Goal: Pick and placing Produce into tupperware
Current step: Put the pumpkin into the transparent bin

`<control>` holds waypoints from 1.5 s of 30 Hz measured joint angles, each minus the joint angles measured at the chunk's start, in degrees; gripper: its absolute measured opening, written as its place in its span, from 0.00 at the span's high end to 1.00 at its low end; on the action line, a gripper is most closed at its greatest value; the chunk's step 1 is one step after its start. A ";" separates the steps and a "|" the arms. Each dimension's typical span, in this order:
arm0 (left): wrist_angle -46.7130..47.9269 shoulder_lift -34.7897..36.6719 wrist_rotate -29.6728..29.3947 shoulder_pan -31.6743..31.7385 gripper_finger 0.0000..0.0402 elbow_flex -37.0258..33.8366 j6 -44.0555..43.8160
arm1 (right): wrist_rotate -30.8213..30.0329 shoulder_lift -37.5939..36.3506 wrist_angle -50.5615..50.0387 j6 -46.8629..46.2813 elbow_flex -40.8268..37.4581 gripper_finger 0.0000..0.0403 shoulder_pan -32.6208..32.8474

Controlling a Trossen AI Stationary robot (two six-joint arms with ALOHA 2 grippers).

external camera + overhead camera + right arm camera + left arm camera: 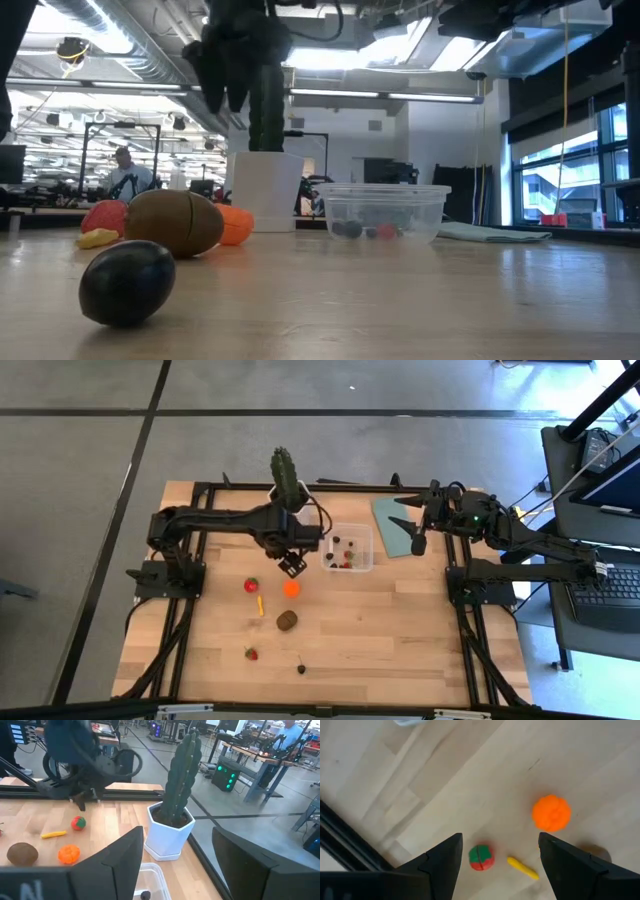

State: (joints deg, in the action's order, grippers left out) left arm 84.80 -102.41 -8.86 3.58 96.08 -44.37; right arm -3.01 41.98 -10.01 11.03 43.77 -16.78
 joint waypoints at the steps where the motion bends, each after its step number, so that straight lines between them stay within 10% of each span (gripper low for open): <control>1: -0.56 -0.11 -0.03 -0.36 0.37 -0.65 -0.62 | 0.02 0.02 0.01 0.02 0.00 0.41 0.00; 20: -17.96 -0.22 10.78 -1.45 0.30 -14.20 -1.73 | 0.00 0.02 1.11 -0.16 0.00 0.41 0.00; 45: -22.29 -0.25 10.46 -1.26 0.25 -14.59 0.84 | 0.00 0.02 1.65 0.35 0.00 0.41 0.00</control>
State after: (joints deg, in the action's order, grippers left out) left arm 62.52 -102.65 1.61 2.33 81.49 -43.53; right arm -3.01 42.00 -8.36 11.38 43.77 -16.78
